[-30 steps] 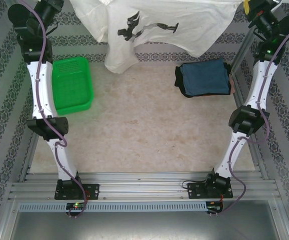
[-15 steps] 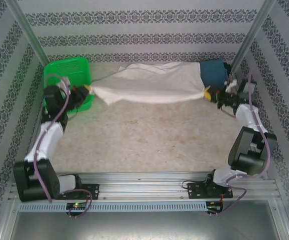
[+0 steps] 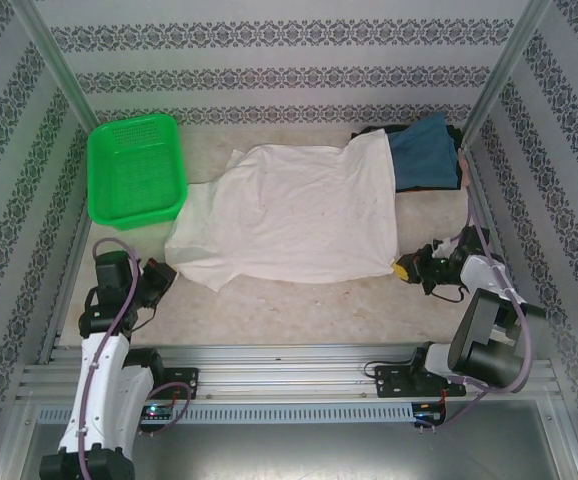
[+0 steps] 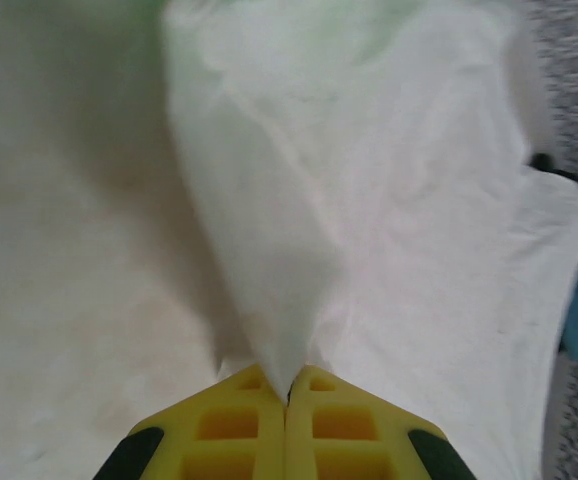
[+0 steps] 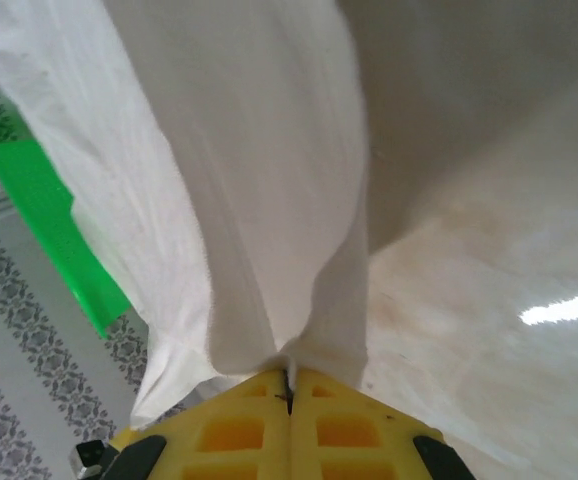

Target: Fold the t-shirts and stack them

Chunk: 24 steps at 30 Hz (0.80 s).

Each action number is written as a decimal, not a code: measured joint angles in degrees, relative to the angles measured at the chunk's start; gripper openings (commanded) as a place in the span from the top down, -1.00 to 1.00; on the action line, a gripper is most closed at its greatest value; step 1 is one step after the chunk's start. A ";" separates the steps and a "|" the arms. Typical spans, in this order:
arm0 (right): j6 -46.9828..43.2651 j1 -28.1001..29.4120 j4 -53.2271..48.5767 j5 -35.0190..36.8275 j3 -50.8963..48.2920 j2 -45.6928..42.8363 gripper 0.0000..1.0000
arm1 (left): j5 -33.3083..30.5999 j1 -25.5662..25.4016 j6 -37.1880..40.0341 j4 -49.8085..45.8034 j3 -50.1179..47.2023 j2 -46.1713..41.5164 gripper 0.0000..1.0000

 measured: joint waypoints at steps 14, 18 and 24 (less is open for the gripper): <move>0.98 -3.19 -13.14 13.29 -2.84 -9.88 1.00 | -13.20 -0.02 -6.47 -24.74 5.81 -1.79 1.00; 2.12 -3.21 -17.49 18.34 -2.75 -12.87 1.00 | -14.12 -0.04 -7.78 -28.04 5.92 -1.16 1.00; 3.85 -3.26 -19.06 21.46 -2.71 -12.96 0.97 | -14.93 -0.04 -7.98 -30.47 7.85 0.42 1.00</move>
